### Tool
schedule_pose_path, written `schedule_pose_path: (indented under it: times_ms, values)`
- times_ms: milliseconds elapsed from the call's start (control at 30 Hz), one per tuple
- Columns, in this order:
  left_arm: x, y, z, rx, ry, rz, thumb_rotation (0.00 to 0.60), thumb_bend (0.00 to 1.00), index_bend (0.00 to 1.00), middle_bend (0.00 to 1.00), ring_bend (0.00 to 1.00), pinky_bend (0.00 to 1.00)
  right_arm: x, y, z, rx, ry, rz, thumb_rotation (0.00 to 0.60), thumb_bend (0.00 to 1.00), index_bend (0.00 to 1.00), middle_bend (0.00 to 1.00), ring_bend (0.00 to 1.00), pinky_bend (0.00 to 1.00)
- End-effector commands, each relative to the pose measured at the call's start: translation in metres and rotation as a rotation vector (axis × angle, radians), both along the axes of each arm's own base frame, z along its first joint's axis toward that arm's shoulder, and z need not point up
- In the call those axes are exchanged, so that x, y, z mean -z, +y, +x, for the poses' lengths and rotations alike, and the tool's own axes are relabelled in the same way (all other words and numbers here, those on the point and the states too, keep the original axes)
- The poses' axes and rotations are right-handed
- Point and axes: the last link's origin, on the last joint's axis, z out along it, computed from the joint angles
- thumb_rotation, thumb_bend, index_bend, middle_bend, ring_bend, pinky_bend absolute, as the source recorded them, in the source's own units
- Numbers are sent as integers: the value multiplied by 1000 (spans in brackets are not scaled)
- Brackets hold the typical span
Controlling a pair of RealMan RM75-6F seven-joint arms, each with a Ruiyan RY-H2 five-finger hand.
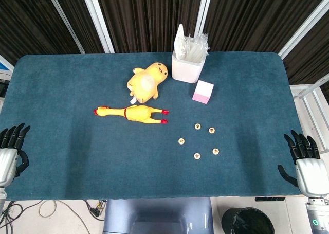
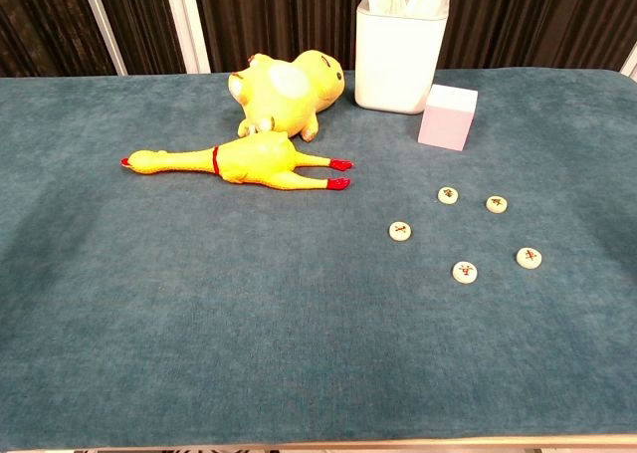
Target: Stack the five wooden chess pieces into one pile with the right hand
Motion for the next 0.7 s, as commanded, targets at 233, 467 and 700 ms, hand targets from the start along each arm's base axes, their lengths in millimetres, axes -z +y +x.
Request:
schedule_pose_path:
  times_ms: [233, 467, 700]
  values:
    - [-1, -1, 1, 7, -4, -1, 600, 824, 84, 0, 0, 17, 3, 1, 0, 20, 11, 23, 600, 355, 81, 0, 0, 36]
    - [-3, -2, 1, 4, -5, 7, 600, 824, 84, 0, 0, 17, 9, 0, -1, 40, 4, 74, 600, 356, 81, 0, 0, 36]
    - [-6, -1, -1, -4, -8, 19, 600, 824, 83, 0, 0, 18, 8, 0, 0, 39, -51, 90, 600, 355, 81, 0, 0, 36]
